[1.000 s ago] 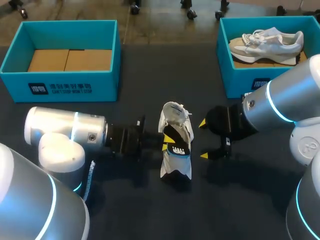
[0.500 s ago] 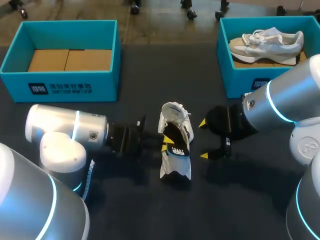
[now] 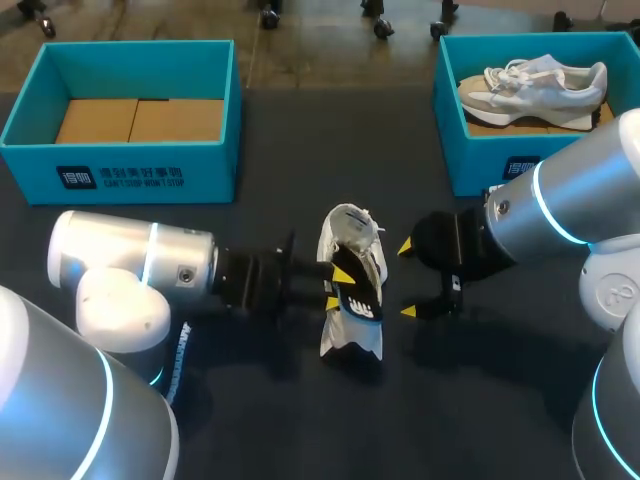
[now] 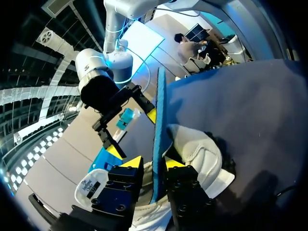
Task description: Take the shoe out of the shoebox, open the shoe tongue, remove and reinsert the insole, then place the shoe into the shoebox
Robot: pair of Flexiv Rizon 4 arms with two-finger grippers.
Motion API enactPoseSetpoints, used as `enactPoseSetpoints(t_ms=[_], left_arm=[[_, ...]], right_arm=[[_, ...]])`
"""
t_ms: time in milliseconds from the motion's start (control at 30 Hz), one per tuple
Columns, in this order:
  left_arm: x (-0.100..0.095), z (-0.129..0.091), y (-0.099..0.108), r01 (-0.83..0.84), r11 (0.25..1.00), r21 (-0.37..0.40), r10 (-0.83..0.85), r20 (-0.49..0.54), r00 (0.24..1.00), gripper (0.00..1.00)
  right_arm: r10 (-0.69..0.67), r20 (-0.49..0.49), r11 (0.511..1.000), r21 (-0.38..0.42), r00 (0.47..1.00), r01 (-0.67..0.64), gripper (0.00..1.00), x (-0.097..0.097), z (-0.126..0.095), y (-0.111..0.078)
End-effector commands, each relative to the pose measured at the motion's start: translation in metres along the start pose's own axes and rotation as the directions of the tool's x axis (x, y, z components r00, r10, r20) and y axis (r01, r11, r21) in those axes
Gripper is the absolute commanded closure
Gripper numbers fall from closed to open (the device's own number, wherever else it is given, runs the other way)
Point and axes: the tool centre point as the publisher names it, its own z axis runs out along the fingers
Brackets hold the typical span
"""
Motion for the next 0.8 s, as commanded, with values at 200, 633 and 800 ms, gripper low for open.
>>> enactPoseSetpoints(t_ms=[200,633,800], left_arm=[[0.006,0.002,-0.005,-0.005,1.000,0.003,0.005,-0.014,1.000,1.00],[0.014,0.007,0.027,-0.043,0.999,-0.015,0.042,-0.064,0.997,1.00],[0.014,0.008,0.038,-0.063,0.998,-0.032,0.060,-0.082,0.995,1.00]], right_arm=[[0.000,0.002,1.000,0.000,1.000,0.000,0.00,0.001,0.000,0.000],[0.000,0.002,1.000,0.000,1.000,0.000,0.00,0.001,0.000,0.000],[0.000,0.002,1.000,0.000,1.000,0.000,0.00,0.001,0.000,0.000]])
